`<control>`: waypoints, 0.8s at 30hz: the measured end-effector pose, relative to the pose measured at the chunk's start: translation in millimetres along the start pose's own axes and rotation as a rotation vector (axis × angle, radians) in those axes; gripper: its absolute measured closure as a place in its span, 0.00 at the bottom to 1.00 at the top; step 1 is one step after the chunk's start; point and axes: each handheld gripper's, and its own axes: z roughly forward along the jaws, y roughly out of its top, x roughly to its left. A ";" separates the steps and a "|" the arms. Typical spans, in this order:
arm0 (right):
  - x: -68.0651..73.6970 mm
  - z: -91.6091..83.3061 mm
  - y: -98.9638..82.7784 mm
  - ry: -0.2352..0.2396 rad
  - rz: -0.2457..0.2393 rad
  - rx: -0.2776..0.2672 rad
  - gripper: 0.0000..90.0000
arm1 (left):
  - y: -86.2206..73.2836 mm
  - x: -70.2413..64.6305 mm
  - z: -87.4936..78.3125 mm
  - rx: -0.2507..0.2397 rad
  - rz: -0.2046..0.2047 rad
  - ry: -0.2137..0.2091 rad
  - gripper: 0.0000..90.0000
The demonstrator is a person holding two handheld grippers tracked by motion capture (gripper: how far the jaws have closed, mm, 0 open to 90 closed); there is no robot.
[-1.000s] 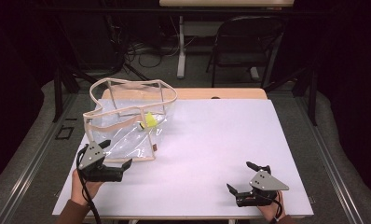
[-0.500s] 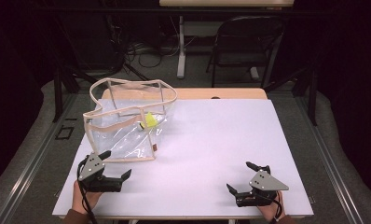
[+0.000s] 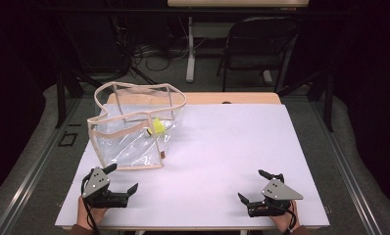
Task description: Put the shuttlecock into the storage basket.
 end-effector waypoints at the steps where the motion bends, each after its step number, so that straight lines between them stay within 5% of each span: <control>1: 0.1 -0.1 0.1 0.000 0.000 0.001 0.01 | -0.9 -0.4 -0.5 -0.007 0.001 -0.003 0.00; 24: -0.4 -0.6 0.0 0.002 -0.003 -0.002 0.01 | -15.1 -4.3 0.2 -0.012 0.011 -0.009 0.00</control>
